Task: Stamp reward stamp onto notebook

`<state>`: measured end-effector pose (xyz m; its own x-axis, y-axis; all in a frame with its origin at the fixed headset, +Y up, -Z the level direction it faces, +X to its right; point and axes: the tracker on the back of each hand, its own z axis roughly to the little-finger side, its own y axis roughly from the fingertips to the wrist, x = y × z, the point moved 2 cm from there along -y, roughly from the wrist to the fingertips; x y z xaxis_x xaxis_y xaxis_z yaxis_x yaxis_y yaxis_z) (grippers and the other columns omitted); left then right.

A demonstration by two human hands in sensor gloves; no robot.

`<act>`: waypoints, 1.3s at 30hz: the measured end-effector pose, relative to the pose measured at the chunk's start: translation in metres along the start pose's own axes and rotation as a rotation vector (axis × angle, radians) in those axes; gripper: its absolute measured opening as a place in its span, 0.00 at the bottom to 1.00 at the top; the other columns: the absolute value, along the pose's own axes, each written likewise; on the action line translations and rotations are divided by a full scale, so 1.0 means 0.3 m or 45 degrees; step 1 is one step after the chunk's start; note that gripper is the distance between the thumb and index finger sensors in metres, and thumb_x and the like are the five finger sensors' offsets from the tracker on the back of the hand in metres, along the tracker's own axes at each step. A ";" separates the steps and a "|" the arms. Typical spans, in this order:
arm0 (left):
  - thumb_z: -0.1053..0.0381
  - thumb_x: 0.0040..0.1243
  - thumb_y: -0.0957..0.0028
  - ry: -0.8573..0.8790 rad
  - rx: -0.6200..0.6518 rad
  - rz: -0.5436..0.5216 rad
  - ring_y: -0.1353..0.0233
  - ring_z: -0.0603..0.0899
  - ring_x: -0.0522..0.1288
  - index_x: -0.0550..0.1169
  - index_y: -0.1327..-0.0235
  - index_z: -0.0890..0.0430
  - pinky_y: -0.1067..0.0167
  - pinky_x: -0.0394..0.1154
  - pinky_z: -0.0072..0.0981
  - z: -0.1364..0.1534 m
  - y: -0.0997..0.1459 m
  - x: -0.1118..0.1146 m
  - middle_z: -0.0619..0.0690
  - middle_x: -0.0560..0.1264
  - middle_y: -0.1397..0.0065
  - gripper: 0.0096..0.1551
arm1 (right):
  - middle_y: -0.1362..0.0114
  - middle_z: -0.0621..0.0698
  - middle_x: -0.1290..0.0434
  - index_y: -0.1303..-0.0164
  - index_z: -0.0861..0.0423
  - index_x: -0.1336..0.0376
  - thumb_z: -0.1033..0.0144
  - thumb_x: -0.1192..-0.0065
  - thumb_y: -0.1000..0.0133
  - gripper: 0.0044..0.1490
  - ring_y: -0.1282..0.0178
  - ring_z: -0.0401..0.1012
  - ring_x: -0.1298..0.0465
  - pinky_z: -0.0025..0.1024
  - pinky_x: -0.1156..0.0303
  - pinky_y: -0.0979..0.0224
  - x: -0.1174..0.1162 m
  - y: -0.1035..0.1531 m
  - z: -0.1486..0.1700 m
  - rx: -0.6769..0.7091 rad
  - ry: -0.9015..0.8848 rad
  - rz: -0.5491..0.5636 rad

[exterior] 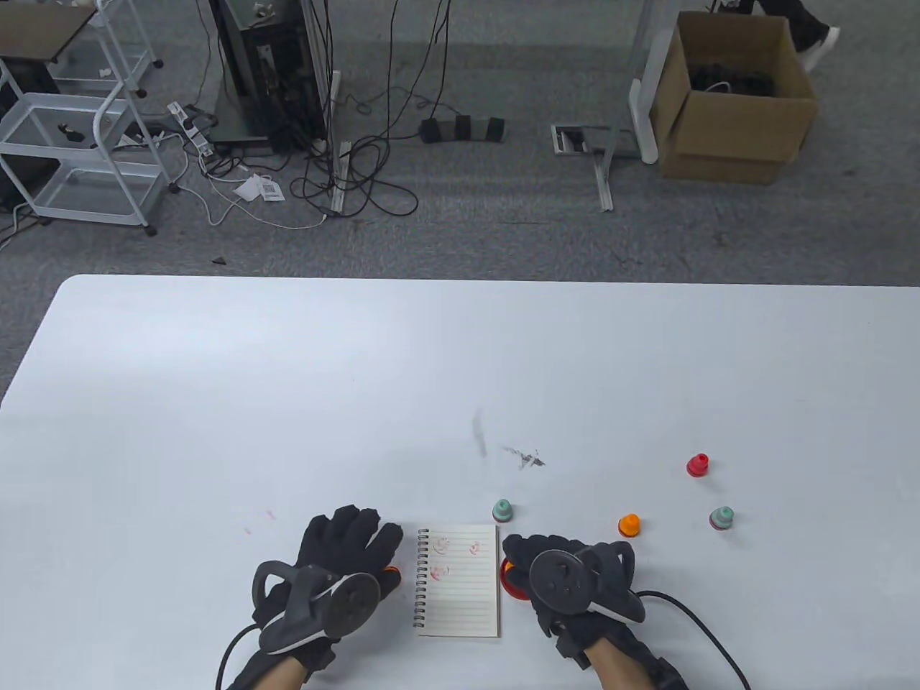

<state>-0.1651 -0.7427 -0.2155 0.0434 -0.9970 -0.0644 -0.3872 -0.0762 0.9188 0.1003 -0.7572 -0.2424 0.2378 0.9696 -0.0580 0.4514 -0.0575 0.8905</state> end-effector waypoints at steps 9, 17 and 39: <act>0.34 0.56 0.51 0.009 -0.003 -0.003 0.18 0.64 0.68 0.74 0.25 0.41 0.22 0.65 0.66 0.004 0.001 -0.005 0.51 0.69 0.18 0.37 | 0.56 0.58 0.11 0.48 0.59 0.25 0.62 0.28 0.58 0.29 0.68 0.45 0.17 0.32 0.21 0.62 -0.053 -0.021 -0.018 -0.005 0.112 -0.142; 0.34 0.56 0.50 0.003 -0.005 0.005 0.18 0.64 0.68 0.74 0.26 0.41 0.22 0.65 0.66 0.005 0.000 -0.003 0.51 0.70 0.18 0.37 | 0.53 0.58 0.12 0.47 0.59 0.26 0.63 0.29 0.57 0.28 0.65 0.46 0.18 0.33 0.21 0.59 -0.062 -0.036 -0.031 -0.077 0.135 -0.241; 0.34 0.56 0.50 0.000 -0.010 0.009 0.18 0.65 0.68 0.74 0.26 0.41 0.22 0.65 0.66 0.006 -0.001 -0.006 0.51 0.70 0.18 0.36 | 0.51 0.56 0.15 0.43 0.59 0.27 0.63 0.34 0.54 0.29 0.64 0.46 0.18 0.34 0.21 0.58 -0.042 -0.018 -0.026 -0.047 0.177 -0.105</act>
<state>-0.1668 -0.7408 -0.2164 0.0408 -0.9975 -0.0579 -0.3805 -0.0691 0.9222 0.0882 -0.7672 -0.2429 0.0786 0.9944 -0.0712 0.4319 0.0304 0.9014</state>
